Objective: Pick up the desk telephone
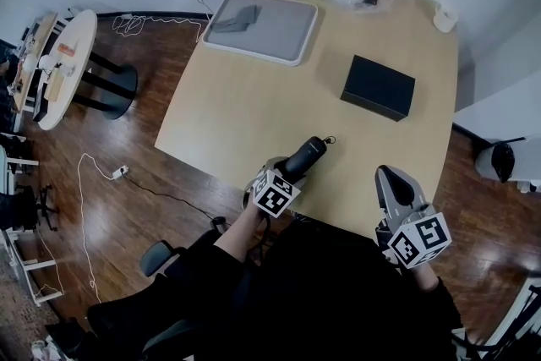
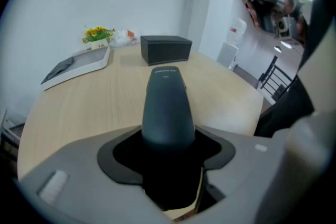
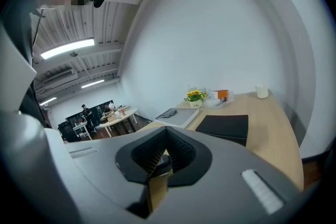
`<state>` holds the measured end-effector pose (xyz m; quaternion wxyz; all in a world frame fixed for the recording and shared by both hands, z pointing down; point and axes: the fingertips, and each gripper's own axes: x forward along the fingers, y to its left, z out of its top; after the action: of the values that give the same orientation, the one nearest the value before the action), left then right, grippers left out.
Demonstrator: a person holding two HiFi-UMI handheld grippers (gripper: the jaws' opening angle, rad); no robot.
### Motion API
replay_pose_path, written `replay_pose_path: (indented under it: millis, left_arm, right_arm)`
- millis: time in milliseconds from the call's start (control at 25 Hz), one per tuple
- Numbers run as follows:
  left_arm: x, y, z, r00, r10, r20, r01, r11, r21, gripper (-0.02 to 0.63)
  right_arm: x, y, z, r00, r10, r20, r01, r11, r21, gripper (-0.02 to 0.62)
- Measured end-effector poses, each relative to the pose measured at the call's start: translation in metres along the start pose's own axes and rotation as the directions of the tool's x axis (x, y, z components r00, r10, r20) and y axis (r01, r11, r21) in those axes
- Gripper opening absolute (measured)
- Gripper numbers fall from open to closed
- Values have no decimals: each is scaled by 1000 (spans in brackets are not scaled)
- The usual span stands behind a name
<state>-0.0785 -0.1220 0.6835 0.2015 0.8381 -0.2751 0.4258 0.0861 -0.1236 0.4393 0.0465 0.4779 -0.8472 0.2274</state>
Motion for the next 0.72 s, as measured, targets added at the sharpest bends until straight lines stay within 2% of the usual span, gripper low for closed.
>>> replay_pose_path:
  millis: [80,200,320,440,560,720]
  left_arm:
    - [-23,0,18,997,25,75,-22,999,-41,261]
    - [-69,-1,49,981,72,181,-60,996,-71,261]
    - [-118,-6,80,951,112,289,-97,993,-66,262]
    - [-163,-11,101,911,157,382,-138,987,-77,262]
    - [-197,-15,107,876,207,436,-169,978,-125,262]
    - [-226,-21,102,847,251,468,-184,965,-185,262]
  right_arm:
    - [1,-1,1,1000,3,2,-3,1000,0,0]
    - [3,1,3,1000,13,7,-13,1000,-7,0]
    - [5,3,8,1000,18,18,-18,1000,-14,0]
    - [6,4,14,999,19,33,-18,1000,-18,0]
    - [5,3,19,999,16,47,-15,1000,-17,0]
    - [4,1,22,999,11,51,-10,1000,-16,0]
